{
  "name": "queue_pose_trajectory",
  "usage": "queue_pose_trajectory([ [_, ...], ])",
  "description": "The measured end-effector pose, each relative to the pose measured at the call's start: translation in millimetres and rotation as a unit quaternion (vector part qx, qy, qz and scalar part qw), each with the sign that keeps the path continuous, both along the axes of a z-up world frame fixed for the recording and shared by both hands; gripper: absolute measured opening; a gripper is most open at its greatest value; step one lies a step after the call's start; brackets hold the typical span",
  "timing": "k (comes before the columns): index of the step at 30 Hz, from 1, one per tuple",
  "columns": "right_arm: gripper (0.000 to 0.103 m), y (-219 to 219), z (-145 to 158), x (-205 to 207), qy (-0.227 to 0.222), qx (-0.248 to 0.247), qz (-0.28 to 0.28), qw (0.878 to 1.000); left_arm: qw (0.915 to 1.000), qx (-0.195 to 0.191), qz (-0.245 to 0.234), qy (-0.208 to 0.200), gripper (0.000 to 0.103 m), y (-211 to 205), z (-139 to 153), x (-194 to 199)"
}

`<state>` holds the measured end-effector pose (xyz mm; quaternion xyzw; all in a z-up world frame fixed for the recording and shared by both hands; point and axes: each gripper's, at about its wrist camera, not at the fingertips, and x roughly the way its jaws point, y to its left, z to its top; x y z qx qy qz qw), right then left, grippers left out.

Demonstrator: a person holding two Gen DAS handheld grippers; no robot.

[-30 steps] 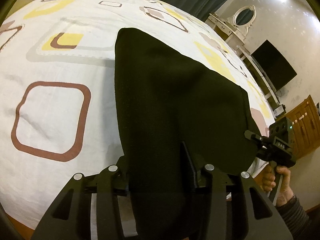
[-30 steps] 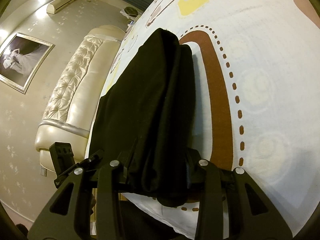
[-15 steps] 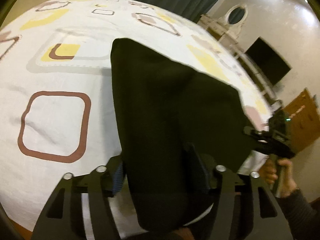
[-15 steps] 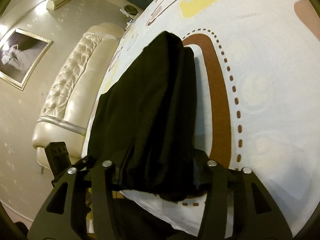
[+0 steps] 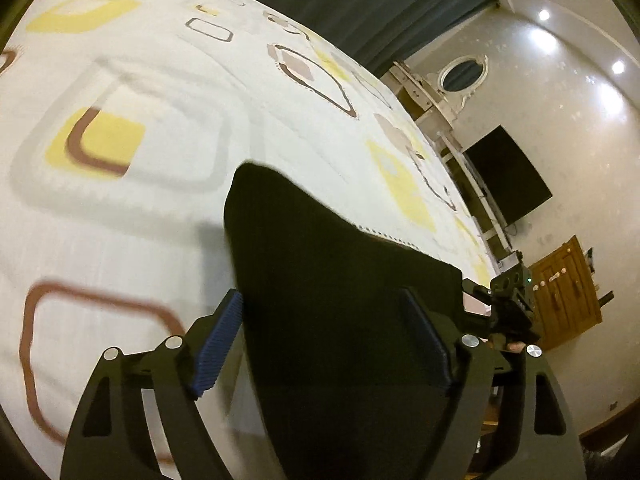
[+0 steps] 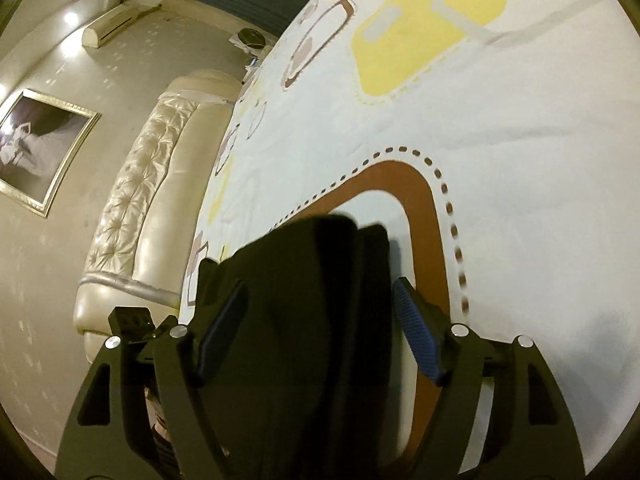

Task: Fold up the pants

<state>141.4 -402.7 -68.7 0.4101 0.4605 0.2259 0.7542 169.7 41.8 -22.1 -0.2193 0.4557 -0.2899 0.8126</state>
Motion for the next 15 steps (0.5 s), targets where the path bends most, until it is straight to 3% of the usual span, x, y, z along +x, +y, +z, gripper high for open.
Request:
queue_pose_trajectory([
  [6,0.073,9.0,-5.4,15.1,0.003,0.004,0.022,1.0,0.9987,0.021,-0.015,0.045,0.08,-5.4,-19.2,25.7],
  [7,0.071,10.3,-5.4,16.5,0.003,-0.001,0.029,1.0,0.9981,0.019,-0.019,0.055,0.08,-6.1,-23.8,28.7],
  [9,0.055,11.0,-7.0,16.8,0.004,-0.012,0.038,0.999,0.9971,0.023,-0.02,0.069,0.079,-7.2,-31.7,32.0],
  [11,0.043,9.6,-10.4,16.2,0.003,-0.014,0.045,0.999,0.9973,0.029,-0.022,0.064,0.054,-8.1,-35.8,27.4],
  [15,0.033,7.3,-9.8,13.2,-0.004,-0.005,0.044,0.999,0.9976,0.048,-0.023,0.044,0.039,-15.2,-32.3,19.3],
])
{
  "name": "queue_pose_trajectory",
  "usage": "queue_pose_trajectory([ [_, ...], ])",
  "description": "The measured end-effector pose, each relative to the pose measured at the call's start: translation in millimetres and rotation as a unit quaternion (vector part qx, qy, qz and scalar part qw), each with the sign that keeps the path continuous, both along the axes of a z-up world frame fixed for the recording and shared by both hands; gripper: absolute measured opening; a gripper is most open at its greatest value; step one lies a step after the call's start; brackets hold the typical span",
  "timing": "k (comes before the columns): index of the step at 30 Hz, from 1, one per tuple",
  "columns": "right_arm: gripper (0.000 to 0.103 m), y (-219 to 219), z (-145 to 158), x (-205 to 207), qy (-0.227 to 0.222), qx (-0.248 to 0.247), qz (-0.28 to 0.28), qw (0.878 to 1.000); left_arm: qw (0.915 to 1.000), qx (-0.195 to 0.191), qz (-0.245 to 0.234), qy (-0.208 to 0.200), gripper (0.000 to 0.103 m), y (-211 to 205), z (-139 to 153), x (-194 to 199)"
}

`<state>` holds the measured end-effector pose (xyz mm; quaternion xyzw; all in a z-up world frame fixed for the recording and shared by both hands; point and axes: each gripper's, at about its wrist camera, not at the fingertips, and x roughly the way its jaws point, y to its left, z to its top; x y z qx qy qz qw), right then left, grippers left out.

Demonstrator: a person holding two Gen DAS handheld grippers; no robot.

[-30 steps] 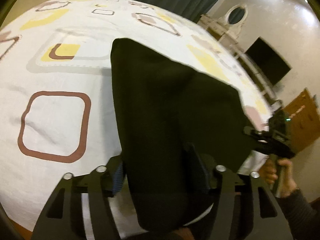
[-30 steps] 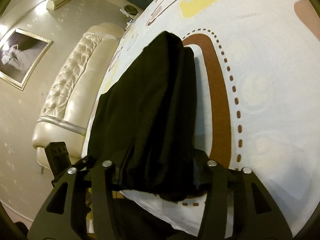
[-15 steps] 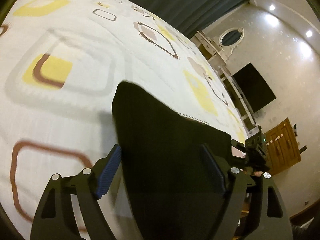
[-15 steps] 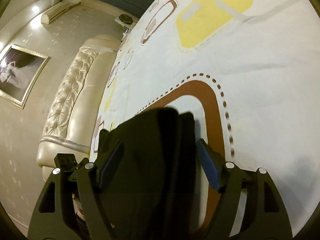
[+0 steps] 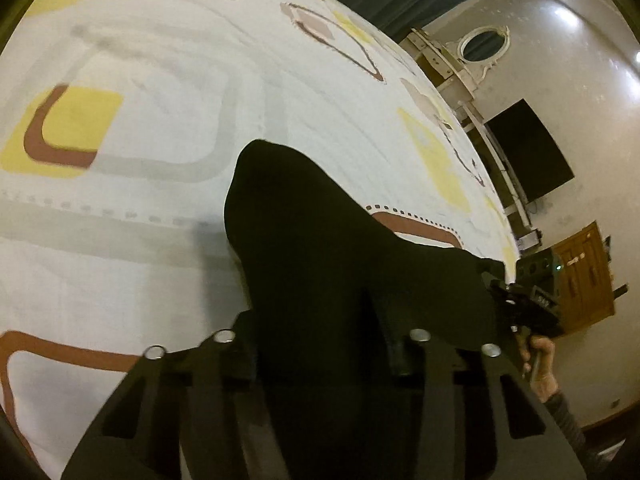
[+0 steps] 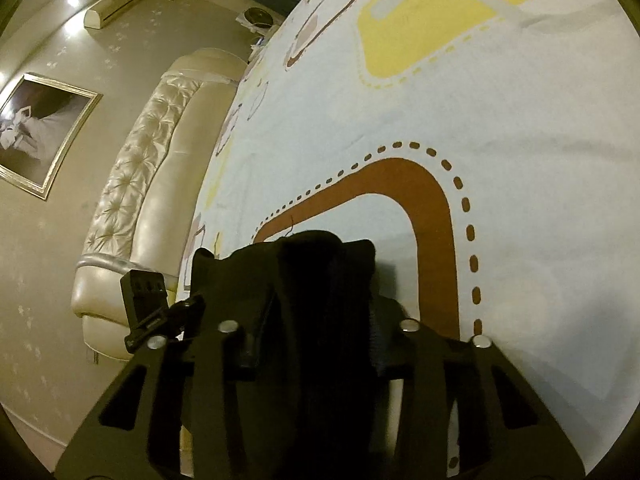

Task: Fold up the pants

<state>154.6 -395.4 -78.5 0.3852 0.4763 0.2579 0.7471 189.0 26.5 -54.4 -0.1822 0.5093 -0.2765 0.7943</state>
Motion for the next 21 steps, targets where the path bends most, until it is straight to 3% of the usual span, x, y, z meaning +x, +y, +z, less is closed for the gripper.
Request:
queue_pose_trajectory([
  [5,0.03,1.7,15.1,0.2,-0.022,-0.009,0.001,1.0,0.9995,0.028,0.008,-0.014,0.028,-6.4,10.2,5.4],
  [21,0.029,6.7,27.0,79.3,-0.039,-0.027,-0.015,0.999,0.9938,0.092,0.043,-0.044,0.026,-22.6,27.4,81.4],
])
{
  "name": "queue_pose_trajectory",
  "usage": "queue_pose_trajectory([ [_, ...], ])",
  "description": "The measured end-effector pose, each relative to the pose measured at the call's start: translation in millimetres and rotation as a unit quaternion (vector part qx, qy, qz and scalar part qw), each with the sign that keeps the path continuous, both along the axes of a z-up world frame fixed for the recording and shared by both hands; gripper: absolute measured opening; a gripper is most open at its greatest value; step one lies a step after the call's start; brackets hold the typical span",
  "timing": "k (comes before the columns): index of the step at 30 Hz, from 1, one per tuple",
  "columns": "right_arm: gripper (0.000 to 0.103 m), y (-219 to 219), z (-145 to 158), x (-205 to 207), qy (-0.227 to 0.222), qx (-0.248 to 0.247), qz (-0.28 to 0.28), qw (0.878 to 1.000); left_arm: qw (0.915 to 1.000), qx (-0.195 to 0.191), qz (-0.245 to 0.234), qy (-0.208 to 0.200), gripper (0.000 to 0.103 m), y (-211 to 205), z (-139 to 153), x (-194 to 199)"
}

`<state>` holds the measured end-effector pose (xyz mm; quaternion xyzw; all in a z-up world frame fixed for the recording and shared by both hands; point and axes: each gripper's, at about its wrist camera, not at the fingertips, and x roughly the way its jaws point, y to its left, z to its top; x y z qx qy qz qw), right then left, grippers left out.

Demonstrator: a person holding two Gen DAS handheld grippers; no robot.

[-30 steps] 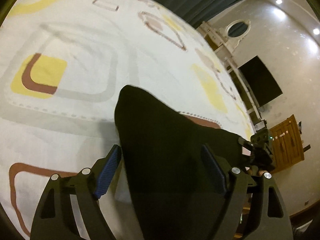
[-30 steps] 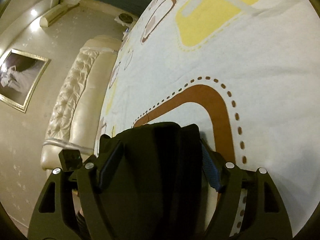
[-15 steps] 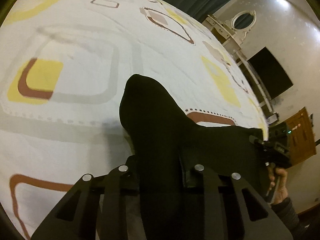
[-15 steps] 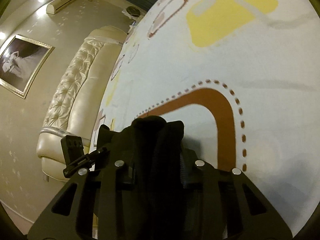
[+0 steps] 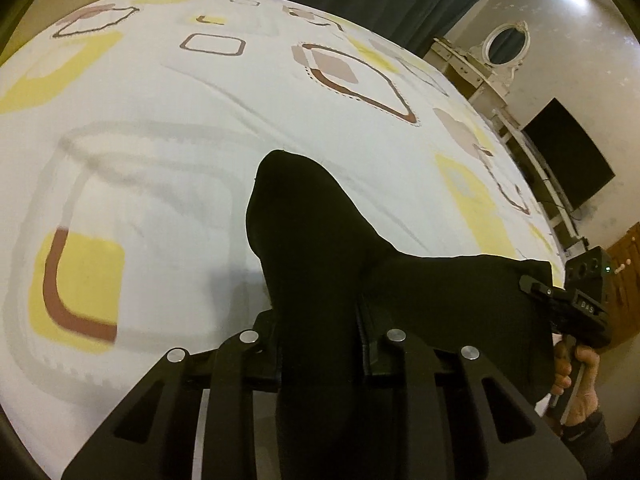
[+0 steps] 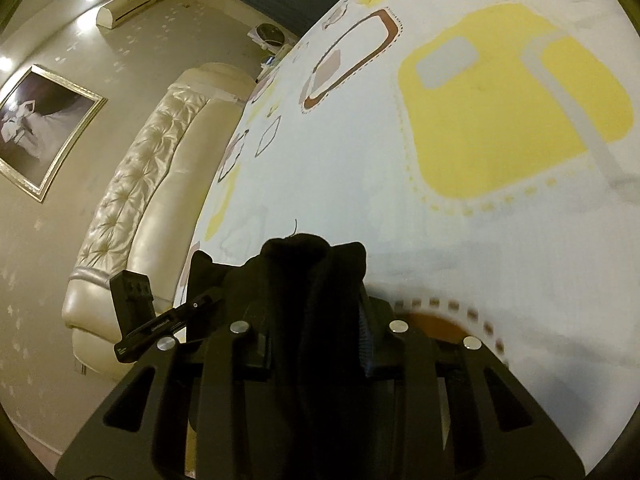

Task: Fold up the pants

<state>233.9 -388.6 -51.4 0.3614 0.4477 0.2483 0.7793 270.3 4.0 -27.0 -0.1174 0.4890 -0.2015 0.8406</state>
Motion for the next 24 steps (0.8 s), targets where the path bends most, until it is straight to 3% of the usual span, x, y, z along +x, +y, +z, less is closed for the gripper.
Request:
queue_pose_trajectory([
  [7,0.03,-8.9,-36.8,10.5,0.035,0.026,-0.017,0.999,0.9988,0.048,0.001,-0.009,0.03,-9.2,-18.0,6.0],
  [24,0.03,-11.5,-47.2,10.1,0.029,0.045,-0.021,0.998,0.9992,0.038,0.005,-0.013,0.033,-5.5,-23.3,7.7],
])
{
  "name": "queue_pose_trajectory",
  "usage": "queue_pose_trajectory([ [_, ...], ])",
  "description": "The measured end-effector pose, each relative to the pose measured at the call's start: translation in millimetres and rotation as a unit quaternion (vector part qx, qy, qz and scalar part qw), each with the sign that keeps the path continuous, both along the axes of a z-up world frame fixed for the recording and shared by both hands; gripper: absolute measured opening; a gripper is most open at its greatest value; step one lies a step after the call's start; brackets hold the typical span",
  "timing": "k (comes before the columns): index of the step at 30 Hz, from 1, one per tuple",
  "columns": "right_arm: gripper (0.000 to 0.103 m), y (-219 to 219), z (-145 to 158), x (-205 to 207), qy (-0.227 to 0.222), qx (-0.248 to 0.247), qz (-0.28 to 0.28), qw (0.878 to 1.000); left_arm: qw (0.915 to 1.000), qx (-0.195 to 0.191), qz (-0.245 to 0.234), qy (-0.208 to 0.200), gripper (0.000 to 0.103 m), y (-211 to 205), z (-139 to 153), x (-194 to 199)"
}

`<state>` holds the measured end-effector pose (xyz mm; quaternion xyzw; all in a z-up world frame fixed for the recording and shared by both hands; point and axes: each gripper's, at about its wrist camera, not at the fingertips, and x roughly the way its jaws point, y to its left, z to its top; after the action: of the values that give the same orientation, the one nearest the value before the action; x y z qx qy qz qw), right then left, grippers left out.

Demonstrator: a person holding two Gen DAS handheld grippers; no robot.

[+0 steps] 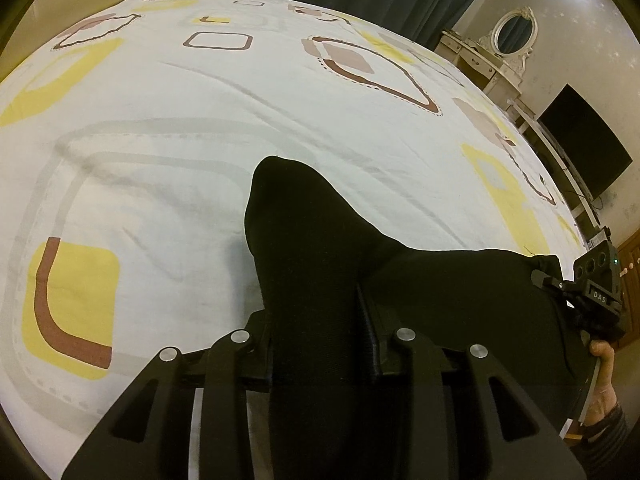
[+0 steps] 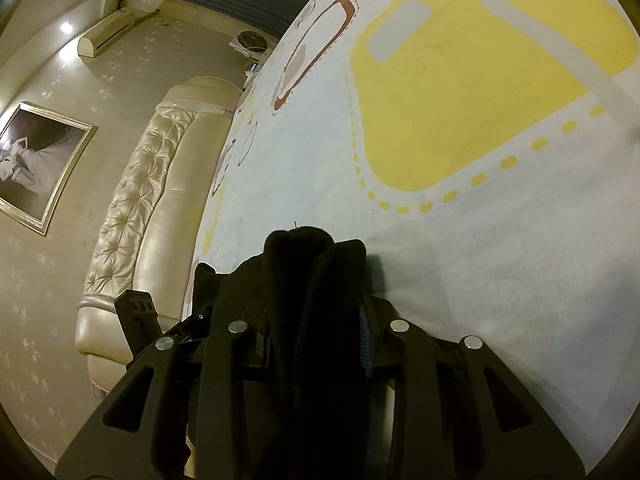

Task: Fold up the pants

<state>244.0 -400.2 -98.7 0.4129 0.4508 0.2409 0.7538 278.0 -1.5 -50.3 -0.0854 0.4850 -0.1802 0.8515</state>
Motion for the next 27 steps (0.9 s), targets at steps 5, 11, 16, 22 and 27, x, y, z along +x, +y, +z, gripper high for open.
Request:
queue_pose_trajectory([
  [5,0.03,-0.1,0.0,0.0,-0.001,0.001,0.0,1.0,1.0,-0.001,0.0,0.0,0.033,-0.1,-0.1,0.2],
  [11,0.03,-0.8,0.4,0.5,0.0,0.001,-0.001,1.0,1.0,0.0,0.0,0.0,0.034,-0.3,-0.5,0.7],
  [16,0.036,-2.6,4.3,-1.8,0.009,0.014,-0.002,1.0,0.9999,-0.008,0.007,0.002,0.05,4.7,3.8,-1.4],
  [22,0.063,-16.4,25.2,-27.3,0.013,-0.011,-0.023,1.0,0.9983,-0.05,0.029,0.004,0.081,38.9,16.8,-31.6],
  [27,0.072,-19.8,34.7,-71.4,0.017,-0.026,-0.009,0.999,0.9942,-0.093,0.041,0.034,0.084,67.8,12.9,-76.0],
])
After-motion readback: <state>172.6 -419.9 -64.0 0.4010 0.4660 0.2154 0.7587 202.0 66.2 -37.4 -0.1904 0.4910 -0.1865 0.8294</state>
